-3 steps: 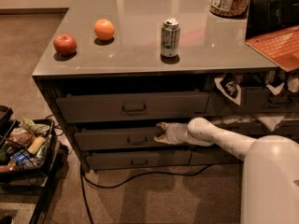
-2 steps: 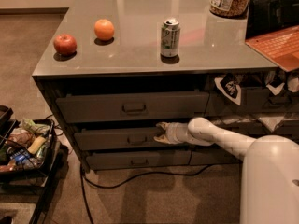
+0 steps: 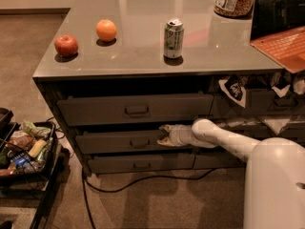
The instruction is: Open middle drawer
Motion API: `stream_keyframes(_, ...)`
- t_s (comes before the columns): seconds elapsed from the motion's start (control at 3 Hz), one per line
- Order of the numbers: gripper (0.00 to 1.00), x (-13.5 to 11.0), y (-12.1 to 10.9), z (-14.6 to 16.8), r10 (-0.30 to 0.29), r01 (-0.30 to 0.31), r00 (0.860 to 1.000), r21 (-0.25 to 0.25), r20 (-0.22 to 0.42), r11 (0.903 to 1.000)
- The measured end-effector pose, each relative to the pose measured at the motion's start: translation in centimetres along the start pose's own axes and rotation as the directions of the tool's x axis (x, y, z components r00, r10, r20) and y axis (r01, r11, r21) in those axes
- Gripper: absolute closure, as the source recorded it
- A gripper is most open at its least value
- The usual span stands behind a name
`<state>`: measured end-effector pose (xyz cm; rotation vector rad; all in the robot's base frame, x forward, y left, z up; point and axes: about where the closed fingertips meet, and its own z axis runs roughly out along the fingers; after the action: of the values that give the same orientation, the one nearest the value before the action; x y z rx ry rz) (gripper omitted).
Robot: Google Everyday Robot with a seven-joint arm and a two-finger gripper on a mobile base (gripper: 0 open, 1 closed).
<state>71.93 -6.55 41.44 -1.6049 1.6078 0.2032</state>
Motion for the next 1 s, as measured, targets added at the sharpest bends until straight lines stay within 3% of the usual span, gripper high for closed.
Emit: stream_keyframes(1.0,0.51,-0.02,-1.07,-0.54,0.018,-0.018,1.0,0.016,-0.005,0.9997)
